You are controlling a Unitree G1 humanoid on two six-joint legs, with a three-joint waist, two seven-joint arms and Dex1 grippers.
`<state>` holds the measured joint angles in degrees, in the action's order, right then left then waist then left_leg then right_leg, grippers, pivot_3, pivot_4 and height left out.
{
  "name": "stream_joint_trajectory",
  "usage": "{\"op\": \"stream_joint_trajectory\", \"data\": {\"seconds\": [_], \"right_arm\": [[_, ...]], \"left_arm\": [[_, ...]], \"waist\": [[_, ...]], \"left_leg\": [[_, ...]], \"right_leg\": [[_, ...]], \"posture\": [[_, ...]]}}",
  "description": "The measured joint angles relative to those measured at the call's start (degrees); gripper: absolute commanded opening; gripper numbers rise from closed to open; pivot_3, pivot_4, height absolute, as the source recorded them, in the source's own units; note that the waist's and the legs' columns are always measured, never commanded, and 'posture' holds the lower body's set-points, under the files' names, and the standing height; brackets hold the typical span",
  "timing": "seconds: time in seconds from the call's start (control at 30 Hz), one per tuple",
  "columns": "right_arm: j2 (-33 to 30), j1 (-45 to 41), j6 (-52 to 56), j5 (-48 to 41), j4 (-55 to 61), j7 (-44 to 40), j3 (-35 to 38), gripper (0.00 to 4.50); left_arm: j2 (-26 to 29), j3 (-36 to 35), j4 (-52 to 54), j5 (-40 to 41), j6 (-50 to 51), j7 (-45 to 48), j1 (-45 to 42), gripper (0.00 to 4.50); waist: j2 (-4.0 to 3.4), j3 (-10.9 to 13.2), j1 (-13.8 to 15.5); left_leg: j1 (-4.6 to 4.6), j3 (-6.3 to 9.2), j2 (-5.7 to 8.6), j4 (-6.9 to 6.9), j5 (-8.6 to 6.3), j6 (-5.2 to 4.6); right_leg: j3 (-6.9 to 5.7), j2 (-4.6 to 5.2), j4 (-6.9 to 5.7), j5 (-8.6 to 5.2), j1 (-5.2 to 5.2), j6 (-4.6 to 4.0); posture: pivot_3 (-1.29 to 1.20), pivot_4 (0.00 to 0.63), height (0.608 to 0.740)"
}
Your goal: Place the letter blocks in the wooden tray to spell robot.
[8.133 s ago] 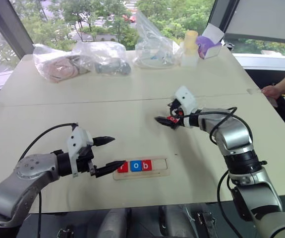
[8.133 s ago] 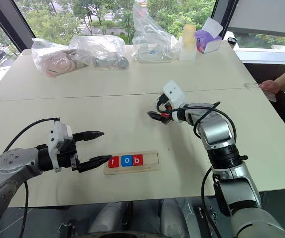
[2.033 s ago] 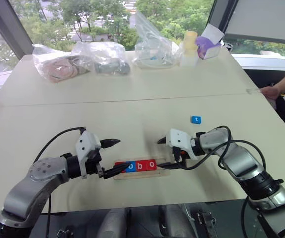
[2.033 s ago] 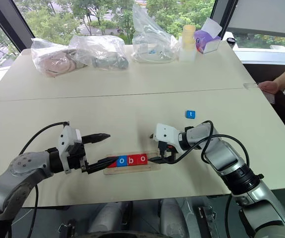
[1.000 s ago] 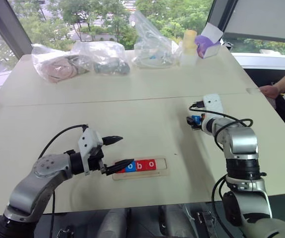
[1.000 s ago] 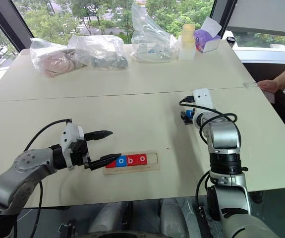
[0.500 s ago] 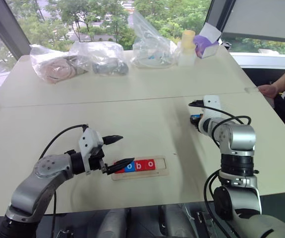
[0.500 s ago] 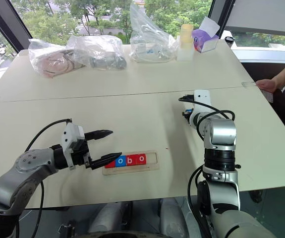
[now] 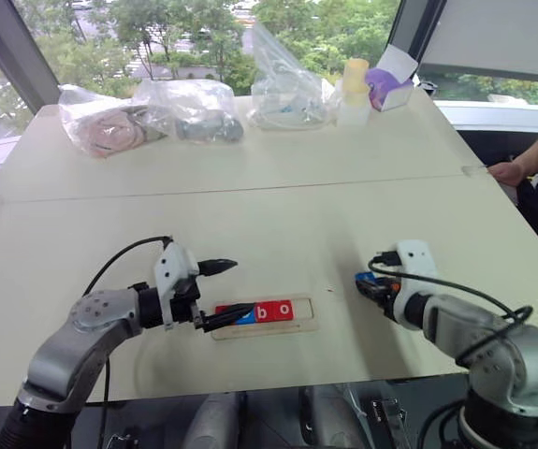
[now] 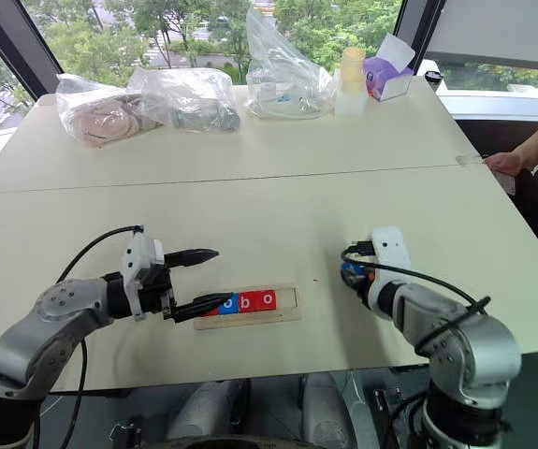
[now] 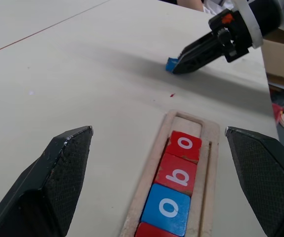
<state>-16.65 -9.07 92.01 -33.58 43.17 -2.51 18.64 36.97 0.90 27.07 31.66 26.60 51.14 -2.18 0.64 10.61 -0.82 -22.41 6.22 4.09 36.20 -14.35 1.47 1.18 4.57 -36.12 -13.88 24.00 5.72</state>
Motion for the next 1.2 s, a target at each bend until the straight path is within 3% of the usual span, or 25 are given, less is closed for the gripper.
{"op": "stream_joint_trajectory", "data": {"seconds": [0.13,0.27,0.33,0.37,0.5,0.57,0.7,0.77,0.93,1.2], "right_arm": [[-0.03,1.57,0.05,-10.78,0.54,8.29,1.38,1.15],[-2.79,1.42,0.07,-22.66,-1.07,15.58,1.78,3.18],[-7.89,-0.19,0.1,-28.75,-3.21,16.75,0.32,4.34],[-11.62,-1.41,0.11,-31.2,-4.66,16.62,-0.66,4.43],[-25.64,-8.04,0.01,-34.75,-7.65,8.98,-4.42,4.43],[-33.58,-10.31,-3.35,-32.67,-7.95,-0.35,-8.35,4.43],[-49.82,-6.89,-30.68,-14.6,-10.8,-29.08,-20.04,4.43],[-52.49,-5.28,-44.03,-5.95,-15.51,-40.61,-24.5,4.43],[-51.29,-7.51,-67.32,9.74,-30.91,-58.95,-32.83,4.43],[-42.09,-13.7,-82.24,20.04,-47.35,-69.11,-36.12,4.43]], "left_arm": [[0.04,0.06,-0.42,0.0,0.09,0.29,-0.99,4.5],[0.04,0.1,-1.14,-0.01,0.37,0.57,-1.77,4.5],[0.04,0.1,-1.14,-0.01,0.49,0.54,-2.2,4.5],[0.03,0.11,-1.15,-0.01,0.58,0.5,-2.31,4.5],[0.01,0.08,-1.16,-0.02,0.67,0.01,-2.55,4.5],[-0.02,0.1,-1.15,-0.02,0.68,-0.3,-2.58,4.5],[-0.03,0.06,-1.06,0.0,1.07,-1.09,-2.56,4.5],[-0.01,0.05,-1.01,0.0,1.23,-1.31,-2.52,4.5],[0.09,-0.19,-0.66,0.0,1.28,-1.75,-2.2,4.5],[0.49,-1.18,1.19,0.18,1.84,-2.96,-0.67,4.5]], "waist": [[0.0,0.0,0.03],[0.01,0.0,0.06],[-0.01,0.01,0.07],[-0.01,0.03,0.06],[0.0,0.06,0.04],[-0.03,0.08,0.1],[0.0,0.09,0.21],[0.0,0.09,0.11],[0.02,0.11,-0.07],[0.0,0.12,0.17]], "left_leg": [[-0.01,0.0,0.0,-0.01,0.0,0.0],[-0.01,-0.01,0.01,0.0,0.0,0.0],[-0.02,-0.03,0.03,0.02,0.0,-0.01],[-0.02,-0.05,0.03,0.04,0.0,-0.01],[-0.02,-0.05,0.02,0.02,0.01,-0.02],[-0.03,-0.04,0.02,-0.01,0.0,-0.04],[-0.04,-0.04,0.04,0.01,-0.06,-0.1],[-0.03,-0.05,0.05,0.01,-0.07,-0.12],[0.01,-0.1,0.04,0.05,-0.08,-0.13],[0.01,-0.02,0.04,0.04,-0.07,-0.11]], "right_leg": [[0.0,0.01,0.03,0.0,-0.01,0.02],[0.01,0.01,0.04,-0.01,-0.02,0.01],[0.01,0.02,0.07,-0.02,-0.05,-0.03],[0.01,0.02,0.08,-0.03,-0.07,-0.03],[-0.03,0.0,0.14,-0.04,-0.1,-0.01],[-0.1,-0.01,0.16,-0.07,-0.11,0.06],[-0.24,0.02,0.37,-0.04,-0.26,0.39],[-0.23,0.05,0.56,-0.03,-0.34,0.39],[-0.12,0.07,0.6,0.05,-0.38,0.29],[-0.1,0.08,0.6,0.07,-0.37,0.26]], "posture": [[0.0,0.15,0.74],[0.0,0.15,0.74],[0.0,0.15,0.74],[0.0,0.15,0.74],[0.0,0.15,0.74],[0.0,0.15,0.74],[0.0,0.15,0.74],[0.0,0.15,0.74],[0.0,0.15,0.74],[0.0,0.15,0.74]]}}
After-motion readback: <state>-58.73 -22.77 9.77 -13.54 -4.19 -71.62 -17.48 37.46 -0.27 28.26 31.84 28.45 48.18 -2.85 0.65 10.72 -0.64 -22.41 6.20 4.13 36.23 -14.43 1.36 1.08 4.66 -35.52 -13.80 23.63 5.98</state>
